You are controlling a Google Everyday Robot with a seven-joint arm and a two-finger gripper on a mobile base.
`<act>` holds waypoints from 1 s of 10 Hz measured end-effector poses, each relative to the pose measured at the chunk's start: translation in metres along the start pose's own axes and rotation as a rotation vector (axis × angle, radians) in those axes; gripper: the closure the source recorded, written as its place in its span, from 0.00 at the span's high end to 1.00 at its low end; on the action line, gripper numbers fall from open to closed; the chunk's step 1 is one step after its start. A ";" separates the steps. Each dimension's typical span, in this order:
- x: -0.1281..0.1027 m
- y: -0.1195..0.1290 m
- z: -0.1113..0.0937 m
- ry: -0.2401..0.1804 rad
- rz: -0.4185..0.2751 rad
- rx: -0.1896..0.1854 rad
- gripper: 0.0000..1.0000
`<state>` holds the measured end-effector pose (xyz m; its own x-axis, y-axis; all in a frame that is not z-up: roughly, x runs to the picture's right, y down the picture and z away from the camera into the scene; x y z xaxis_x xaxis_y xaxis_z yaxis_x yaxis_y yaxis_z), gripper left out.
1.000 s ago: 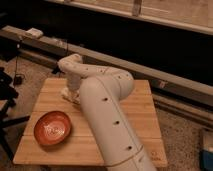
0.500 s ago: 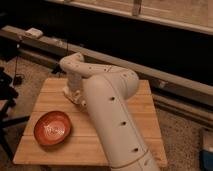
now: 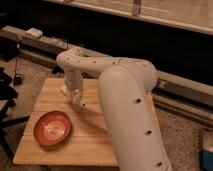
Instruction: Place the bottle in the ceramic bowl
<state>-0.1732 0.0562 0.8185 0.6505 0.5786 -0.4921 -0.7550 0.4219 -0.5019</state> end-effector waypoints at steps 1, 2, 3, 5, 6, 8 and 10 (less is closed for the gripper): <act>0.011 0.017 -0.007 -0.003 -0.010 -0.005 0.00; 0.024 0.039 -0.013 -0.003 -0.022 -0.015 0.00; 0.035 0.059 -0.015 0.004 -0.033 -0.027 0.00; 0.055 0.096 -0.017 0.023 -0.052 -0.055 0.00; 0.064 0.117 -0.015 0.042 -0.065 -0.075 0.00; 0.070 0.140 -0.009 0.073 -0.088 -0.098 0.00; 0.071 0.159 0.002 0.112 -0.116 -0.117 0.00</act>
<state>-0.2468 0.1655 0.7053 0.7423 0.4468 -0.4993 -0.6643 0.3936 -0.6354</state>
